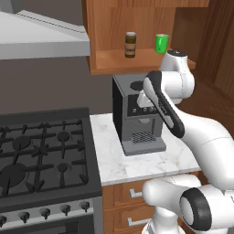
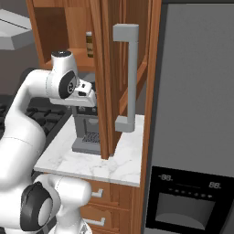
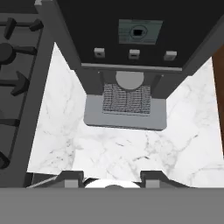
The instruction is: Take the cinnamon bottle from the cabinet and place it on the dining table, next to the plate with the cupcake. Then take the chocolate from the dining counter and place it on the cupcake plate.
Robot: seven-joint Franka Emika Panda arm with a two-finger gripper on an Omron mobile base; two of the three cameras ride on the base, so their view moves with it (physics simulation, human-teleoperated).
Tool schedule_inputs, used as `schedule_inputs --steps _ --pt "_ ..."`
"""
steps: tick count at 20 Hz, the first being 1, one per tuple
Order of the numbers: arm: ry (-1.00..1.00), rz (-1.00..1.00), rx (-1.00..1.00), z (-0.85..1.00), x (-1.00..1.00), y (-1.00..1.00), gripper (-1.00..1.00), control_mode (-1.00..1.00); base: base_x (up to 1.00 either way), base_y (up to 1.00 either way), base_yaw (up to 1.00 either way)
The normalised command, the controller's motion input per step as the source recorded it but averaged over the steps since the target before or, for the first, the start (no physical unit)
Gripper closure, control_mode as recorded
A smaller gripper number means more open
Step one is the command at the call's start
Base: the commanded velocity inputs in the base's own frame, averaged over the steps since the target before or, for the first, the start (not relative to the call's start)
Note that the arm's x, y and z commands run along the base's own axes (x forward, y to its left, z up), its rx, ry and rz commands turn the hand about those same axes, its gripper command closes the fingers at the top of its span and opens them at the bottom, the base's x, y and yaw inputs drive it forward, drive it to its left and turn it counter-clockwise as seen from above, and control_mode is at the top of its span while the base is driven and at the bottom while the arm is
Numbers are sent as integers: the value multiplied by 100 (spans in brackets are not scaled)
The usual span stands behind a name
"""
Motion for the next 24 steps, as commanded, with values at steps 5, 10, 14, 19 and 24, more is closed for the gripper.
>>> schedule_inputs --steps 5,10,14,19,24 --pt "-5 1 -3 13 5 3 -100 -100 0 0 0" --pt "-37 2 -5 96 20 9 -100 -100 0 0 0" --pt "-20 0 0 100 49 0 -100 -100 0 0 0" --pt "-12 0 0 95 71 17 -100 -100 0 0 0" --pt "-5 -3 0 24 11 0 -100 -100 0 0 0"
